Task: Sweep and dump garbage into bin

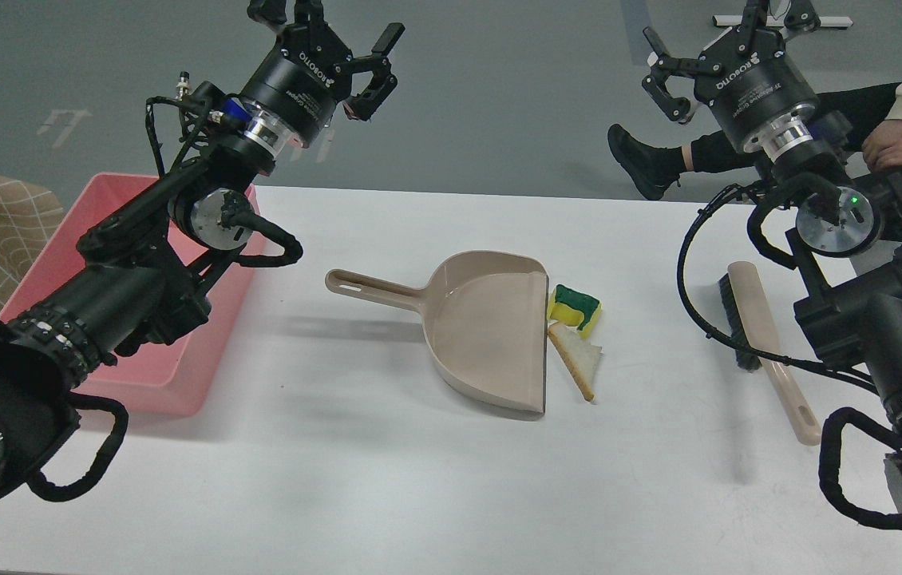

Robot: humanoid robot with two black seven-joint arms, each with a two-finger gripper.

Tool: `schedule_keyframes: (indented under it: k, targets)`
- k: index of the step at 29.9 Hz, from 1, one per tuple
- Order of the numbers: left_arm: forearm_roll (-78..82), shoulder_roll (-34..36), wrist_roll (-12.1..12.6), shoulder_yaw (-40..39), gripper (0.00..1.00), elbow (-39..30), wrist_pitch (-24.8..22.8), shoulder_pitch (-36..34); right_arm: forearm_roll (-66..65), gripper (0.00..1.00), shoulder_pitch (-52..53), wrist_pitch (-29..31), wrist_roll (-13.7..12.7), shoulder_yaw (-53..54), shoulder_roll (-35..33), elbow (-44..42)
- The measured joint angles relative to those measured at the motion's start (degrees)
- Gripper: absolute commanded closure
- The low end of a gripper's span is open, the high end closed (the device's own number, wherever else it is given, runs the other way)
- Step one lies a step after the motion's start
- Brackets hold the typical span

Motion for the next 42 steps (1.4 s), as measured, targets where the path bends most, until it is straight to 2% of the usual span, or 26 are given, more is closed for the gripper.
schedule_keyframes:
  k: [42]
  targets:
    - [0.1,-0.3,-0.8,-0.7,0.02,0.1,0.0,0.0,0.0,0.00,0.0,0.0,-0.1,0.0,0.1,0.2]
